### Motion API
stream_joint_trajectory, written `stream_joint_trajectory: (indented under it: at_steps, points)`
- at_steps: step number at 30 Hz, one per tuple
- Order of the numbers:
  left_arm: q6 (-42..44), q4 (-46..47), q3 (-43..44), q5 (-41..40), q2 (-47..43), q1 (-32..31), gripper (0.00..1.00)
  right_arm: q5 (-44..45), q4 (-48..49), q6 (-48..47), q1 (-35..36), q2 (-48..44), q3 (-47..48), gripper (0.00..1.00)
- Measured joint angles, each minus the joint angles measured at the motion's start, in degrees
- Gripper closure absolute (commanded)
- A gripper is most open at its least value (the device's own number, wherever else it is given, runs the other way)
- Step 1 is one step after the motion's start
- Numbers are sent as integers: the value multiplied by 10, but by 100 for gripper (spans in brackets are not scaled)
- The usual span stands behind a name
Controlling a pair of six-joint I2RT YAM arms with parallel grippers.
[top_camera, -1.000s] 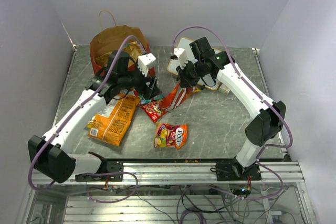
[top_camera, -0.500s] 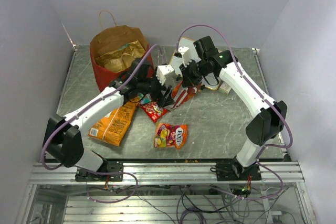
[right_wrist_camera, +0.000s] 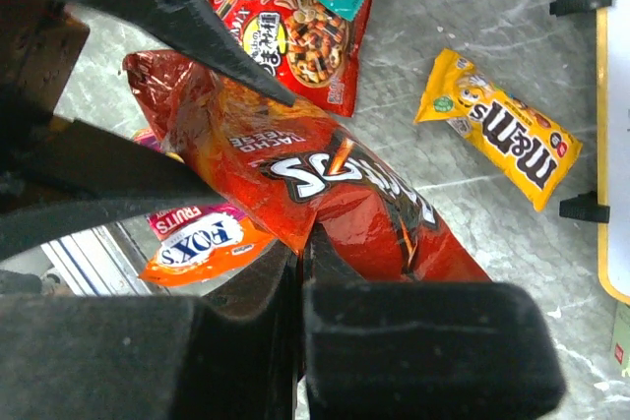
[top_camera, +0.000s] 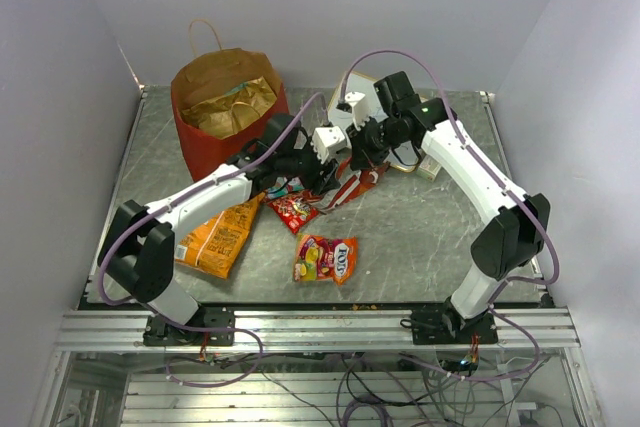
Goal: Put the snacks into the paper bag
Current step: Place the snack in the paper bag.
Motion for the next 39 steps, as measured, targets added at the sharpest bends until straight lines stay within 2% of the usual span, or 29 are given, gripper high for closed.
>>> stream_joint_trajectory:
  at_steps: [2, 4, 9, 14, 21, 26, 27, 29, 31, 39]
  points:
    - [8, 11, -5, 2, 0, -1, 50, -2, 0, 0, -7, -3, -4, 100]
    - [12, 15, -7, 2, 0, -1, 51, -4, 0, 0, -12, -5, -7, 100]
    - [23, 23, -15, 11, 0, -1, 40, -15, 0, -1, -16, -9, -13, 100]
    - [31, 25, -19, 17, 2, -1, 41, -27, 0, -2, -16, -15, -20, 100]
    - [37, 25, -18, 29, 16, -1, 63, -42, 0, -9, -19, -30, -28, 100]
    - [48, 16, -13, 38, 21, -1, 92, -46, 0, -15, -19, -38, -37, 100]
    - [53, 11, -10, 39, 21, -2, 93, -46, 0, -17, -20, -40, -38, 97]
    - [65, -2, -1, 41, 21, -2, 93, -47, 0, -22, -21, -44, -41, 81]
    - [82, -27, 14, 43, 21, -2, 93, -47, 0, -31, -23, -47, -41, 70]
    - [144, -136, 73, 44, 8, -2, 93, -43, -9, -61, -26, -73, -41, 50]
